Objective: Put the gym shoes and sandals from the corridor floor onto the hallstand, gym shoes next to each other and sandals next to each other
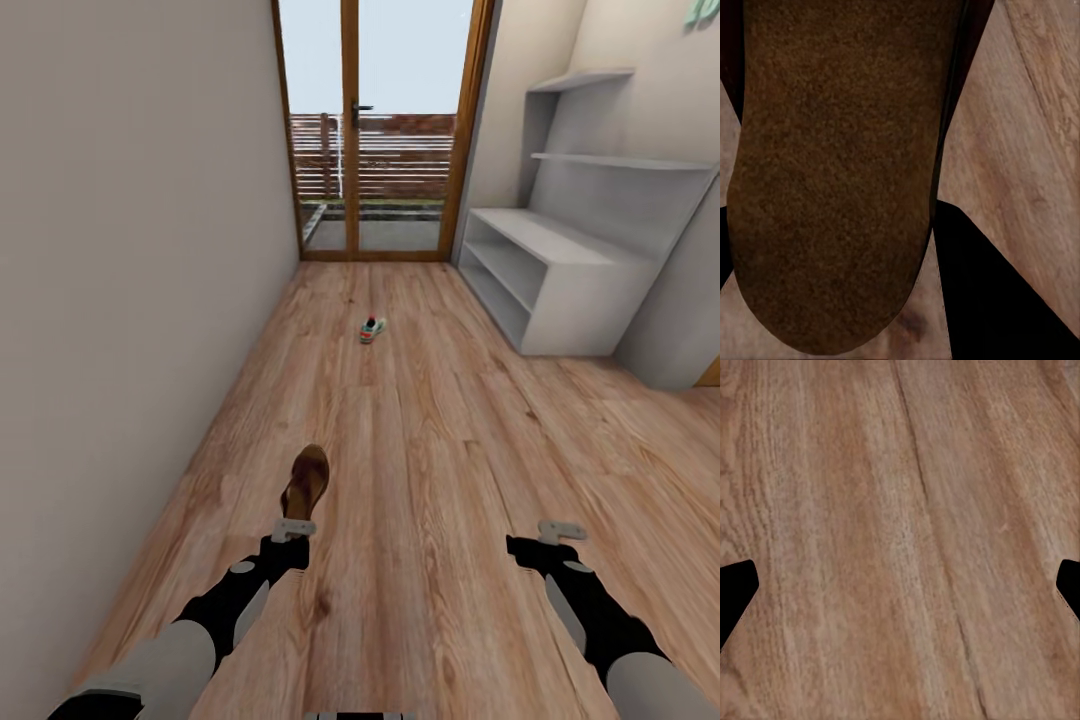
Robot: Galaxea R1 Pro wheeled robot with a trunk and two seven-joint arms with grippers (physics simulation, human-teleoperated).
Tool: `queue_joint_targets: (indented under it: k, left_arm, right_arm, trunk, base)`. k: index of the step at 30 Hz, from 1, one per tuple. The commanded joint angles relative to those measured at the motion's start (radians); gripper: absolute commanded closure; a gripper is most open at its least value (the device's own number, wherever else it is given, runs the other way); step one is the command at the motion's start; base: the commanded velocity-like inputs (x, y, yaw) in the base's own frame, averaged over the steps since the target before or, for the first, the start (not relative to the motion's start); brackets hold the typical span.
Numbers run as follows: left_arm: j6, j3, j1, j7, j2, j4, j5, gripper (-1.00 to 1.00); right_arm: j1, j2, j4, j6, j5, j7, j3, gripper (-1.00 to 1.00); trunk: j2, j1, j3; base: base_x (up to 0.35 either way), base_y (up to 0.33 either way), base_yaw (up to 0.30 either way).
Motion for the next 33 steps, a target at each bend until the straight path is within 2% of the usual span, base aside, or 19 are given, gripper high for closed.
queue_joint_targets:
  k: [1,33]
  left_arm:
    - [-0.004,-0.004,-0.001,0.0,0.0,0.001,-0.004,1.0]
    - [-0.004,-0.002,-0.001,0.0,0.0,0.001,-0.004,1.0]
  right_arm:
    - [0.0,0.0,0.001,0.005,-0.01,-0.005,0.002,-1.0]
    - [0.0,0.003,0.054,-0.015,-0.008,-0.005,0.005,-1.0]
  trunk:
    - [0.0,0.0,-0.001]
    - [0.0,0.0,-0.001]
  base:
    - [0.345,-0.115,0.0]
    - [0.35,-0.01,0.0]
